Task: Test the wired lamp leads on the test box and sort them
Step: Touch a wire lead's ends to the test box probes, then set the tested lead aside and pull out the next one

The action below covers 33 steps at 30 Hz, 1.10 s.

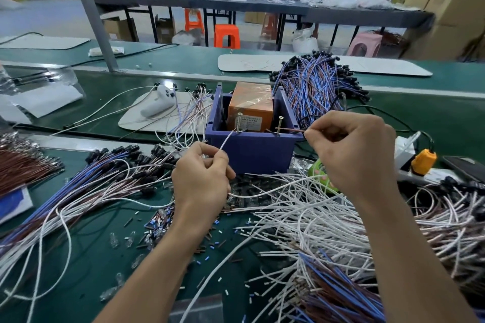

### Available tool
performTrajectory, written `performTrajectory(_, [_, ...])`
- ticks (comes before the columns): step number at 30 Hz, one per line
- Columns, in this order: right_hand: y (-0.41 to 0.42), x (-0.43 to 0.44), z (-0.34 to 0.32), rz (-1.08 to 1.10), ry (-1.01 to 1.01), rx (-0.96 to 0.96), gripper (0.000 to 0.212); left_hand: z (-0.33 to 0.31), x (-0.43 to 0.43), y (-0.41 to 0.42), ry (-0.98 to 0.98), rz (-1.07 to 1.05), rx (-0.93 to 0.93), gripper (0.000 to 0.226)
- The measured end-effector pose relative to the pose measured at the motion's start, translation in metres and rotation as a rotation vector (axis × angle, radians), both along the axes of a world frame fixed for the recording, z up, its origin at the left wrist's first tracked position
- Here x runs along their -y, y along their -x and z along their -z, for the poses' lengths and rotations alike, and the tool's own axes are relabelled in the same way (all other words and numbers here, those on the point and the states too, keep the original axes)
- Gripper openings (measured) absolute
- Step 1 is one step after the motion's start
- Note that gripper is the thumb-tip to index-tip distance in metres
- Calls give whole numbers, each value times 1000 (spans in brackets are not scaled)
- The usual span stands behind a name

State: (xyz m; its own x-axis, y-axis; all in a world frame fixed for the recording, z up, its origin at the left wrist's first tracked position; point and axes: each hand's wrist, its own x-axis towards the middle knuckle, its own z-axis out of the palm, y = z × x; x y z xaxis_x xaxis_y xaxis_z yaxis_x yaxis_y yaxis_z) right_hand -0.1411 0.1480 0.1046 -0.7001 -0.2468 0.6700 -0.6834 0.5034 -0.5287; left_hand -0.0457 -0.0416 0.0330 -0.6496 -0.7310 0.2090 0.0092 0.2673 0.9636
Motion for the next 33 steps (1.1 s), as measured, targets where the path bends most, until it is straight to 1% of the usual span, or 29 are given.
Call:
performTrajectory(7, [3,0,4,35,-20,-9,10,0,1,-1,-32,82,-58,19])
performTrajectory(14, [3,1,6,26,-33,-2,11,-3,2,-1,-33,99,-73,26])
performTrajectory(22, [3,4,6,96,-106,4,12,0,3,0,-48,91,-83,33])
performTrajectory(24, [1,1,1,58,-68,37,12,0,3,-1,-35,83,-78,29])
performTrajectory(27, [-4,-4,-9,-42,-24,109,13,0,1,-3,-66,53,-98,18])
performTrajectory(28, [-6,-4,-13,-72,-49,142,14,-1,-1,-3,-82,39,-100,15])
performTrajectory(30, [-10,-3,-16,-120,-167,223,13,-1,-4,-4,-79,-3,-80,14])
performTrajectory(33, [-20,9,-11,-158,-436,356,12,-2,-1,-6,56,-153,-63,15])
